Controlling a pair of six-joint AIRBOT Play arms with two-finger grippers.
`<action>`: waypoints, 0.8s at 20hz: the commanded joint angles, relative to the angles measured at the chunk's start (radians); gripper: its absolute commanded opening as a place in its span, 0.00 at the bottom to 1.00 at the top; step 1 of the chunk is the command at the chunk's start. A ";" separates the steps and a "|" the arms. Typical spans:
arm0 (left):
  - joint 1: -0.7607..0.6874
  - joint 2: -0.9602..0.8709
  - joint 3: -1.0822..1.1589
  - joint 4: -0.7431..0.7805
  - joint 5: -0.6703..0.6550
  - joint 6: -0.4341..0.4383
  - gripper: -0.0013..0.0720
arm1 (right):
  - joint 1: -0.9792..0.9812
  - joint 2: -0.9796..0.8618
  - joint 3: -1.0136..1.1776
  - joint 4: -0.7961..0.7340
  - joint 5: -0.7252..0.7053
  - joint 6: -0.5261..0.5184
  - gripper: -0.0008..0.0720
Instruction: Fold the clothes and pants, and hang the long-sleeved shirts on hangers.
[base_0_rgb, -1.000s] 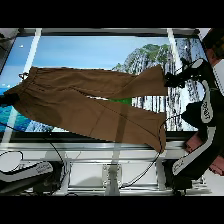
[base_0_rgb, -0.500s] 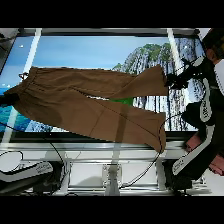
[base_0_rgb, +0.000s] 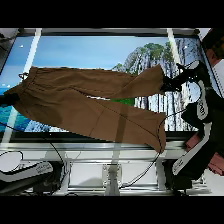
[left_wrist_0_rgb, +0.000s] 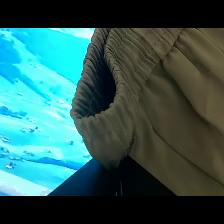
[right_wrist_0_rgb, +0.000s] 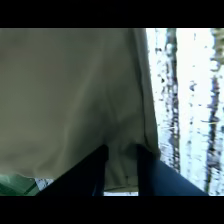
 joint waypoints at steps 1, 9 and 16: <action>-0.001 -0.001 0.000 0.000 0.000 0.000 0.08 | 0.005 -0.002 0.000 0.034 0.006 -0.009 0.25; 0.000 -0.001 0.000 0.000 0.000 0.000 0.08 | 0.026 0.037 0.004 -0.039 -0.026 -0.029 0.09; 0.000 -0.001 0.000 0.000 0.000 0.000 0.08 | -0.003 0.042 0.003 -0.084 -0.064 0.026 0.64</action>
